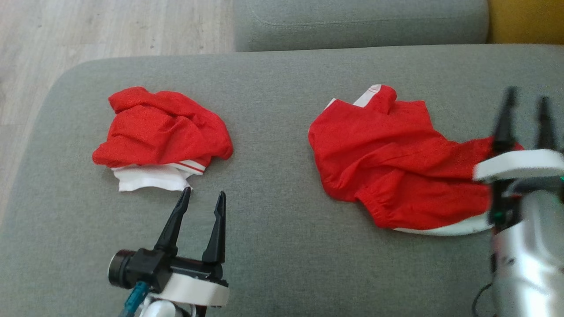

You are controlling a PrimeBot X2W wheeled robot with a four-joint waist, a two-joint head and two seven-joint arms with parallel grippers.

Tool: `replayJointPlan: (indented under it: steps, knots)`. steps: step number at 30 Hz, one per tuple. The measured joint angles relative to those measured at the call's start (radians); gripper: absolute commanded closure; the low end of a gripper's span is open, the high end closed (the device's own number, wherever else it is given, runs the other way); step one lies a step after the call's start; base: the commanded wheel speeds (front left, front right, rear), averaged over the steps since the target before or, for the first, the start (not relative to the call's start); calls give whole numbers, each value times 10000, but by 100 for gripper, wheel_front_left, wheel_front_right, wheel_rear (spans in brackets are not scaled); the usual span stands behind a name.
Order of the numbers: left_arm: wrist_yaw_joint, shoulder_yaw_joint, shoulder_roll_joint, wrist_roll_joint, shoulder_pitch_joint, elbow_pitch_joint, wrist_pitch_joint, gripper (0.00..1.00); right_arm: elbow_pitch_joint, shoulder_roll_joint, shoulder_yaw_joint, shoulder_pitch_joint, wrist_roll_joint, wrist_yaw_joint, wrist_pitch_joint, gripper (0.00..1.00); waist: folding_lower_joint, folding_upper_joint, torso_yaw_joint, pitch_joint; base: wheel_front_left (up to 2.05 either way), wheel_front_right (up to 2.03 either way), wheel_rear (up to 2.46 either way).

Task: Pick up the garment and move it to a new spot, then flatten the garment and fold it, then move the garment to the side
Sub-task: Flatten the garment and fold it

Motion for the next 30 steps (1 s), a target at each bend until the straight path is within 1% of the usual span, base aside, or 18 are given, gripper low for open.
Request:
replayJointPlan:
  steps: [3, 6, 8, 11, 13, 15, 18, 21, 26, 30]
  knots:
    - [2, 0, 2, 0, 0, 6, 0, 0, -1220, 19, 1841, 906, 717, -2, -27, 0, -1, 0, 118, -26, 0, 0, 0]
    - [2, -4, 2, 0, 0, 6, 0, 0, -2339, 23, 3133, 2098, 1058, -2, -29, 0, -1, 0, 243, -16, 0, 0, 0]
    - [2, -29, 2, 0, 0, 6, 0, 0, -2771, 31, 3693, 2778, 1177, -2, -27, 0, -1, 0, 335, 7, 0, 0, 0]
    - [0, -146, 2, 0, -10, 10, 0, 0, -2991, 33, 4034, 3243, 1172, -2, -27, 0, -1, 0, 491, 80, 0, 0, 0]
    - [0, -182, 0, 0, -53, 19, 0, 0, -3070, 29, 4046, 3147, 988, -2, 36, 0, -1, 0, 602, 167, 0, 0, 0]
    - [-2, -194, 0, 0, -163, 33, 0, 0, -3024, 31, 3969, 2804, 652, 0, 430, 0, -1, 0, 706, 293, 0, 0, 0]
    - [-13, -221, 0, -2, -398, 40, 0, 0, -2566, 31, 3390, 1778, 194, -2, 1386, 0, 0, 0, 872, 546, 0, 0, 0]
    - [-82, -336, 0, -121, -619, 46, 0, 0, -1743, 13, 2658, 407, -278, -2, 2615, 0, 0, 0, 1074, 851, 0, 0, 0]
    - [-88, -779, -8, -391, -1053, 48, 0, 0, -75, -13, 1417, -1662, -1914, -2, 4318, 0, 1, 0, 1526, 1441, 0, 0, 0]
    - [-71, -951, -12, -602, -1381, 50, 0, 0, 976, -40, 575, -2485, -3492, 0, 5158, 0, 1, 0, 1937, 1877, 0, 0, 0]
